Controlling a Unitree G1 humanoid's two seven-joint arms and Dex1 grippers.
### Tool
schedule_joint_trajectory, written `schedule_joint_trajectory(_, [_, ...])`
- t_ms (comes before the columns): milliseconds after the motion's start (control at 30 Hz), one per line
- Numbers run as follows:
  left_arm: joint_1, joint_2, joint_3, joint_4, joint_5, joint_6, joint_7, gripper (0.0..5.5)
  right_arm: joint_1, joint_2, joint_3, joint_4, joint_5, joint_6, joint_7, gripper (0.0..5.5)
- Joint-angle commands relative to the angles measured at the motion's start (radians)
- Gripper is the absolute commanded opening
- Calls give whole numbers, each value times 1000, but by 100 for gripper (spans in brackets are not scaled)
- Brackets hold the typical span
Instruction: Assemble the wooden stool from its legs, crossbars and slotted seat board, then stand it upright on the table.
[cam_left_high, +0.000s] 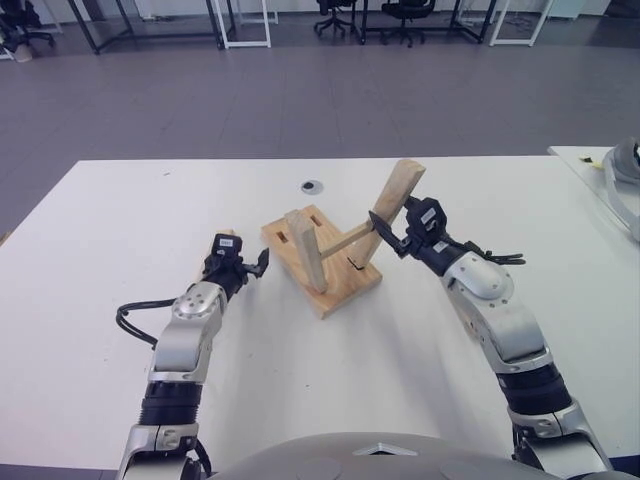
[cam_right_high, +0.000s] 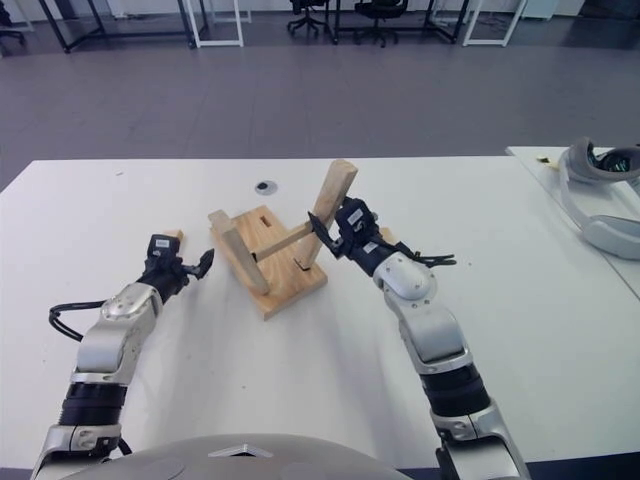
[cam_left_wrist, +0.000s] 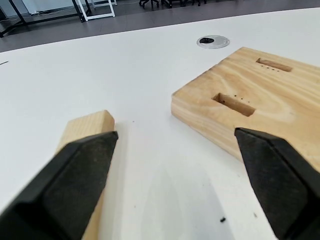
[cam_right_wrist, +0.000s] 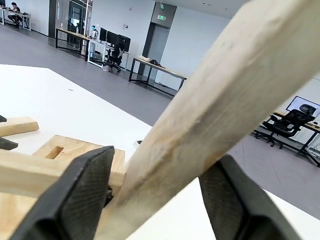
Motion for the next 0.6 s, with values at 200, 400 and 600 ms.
schedule_joint_trajectory(200, [-46, -2, 17, 73, -9, -41, -21, 431, 119, -77, -28, -78, 90, -14, 186, 292])
schedule_joint_trajectory(400, [51, 16, 83, -80, -70, 29, -41, 431, 148, -180, -109, 58, 160, -32, 358, 292])
schedule_joint_trajectory(600, [86, 73, 52, -106, -65, 222, -64, 431, -89, -81, 58, 478, -170, -137, 175, 292])
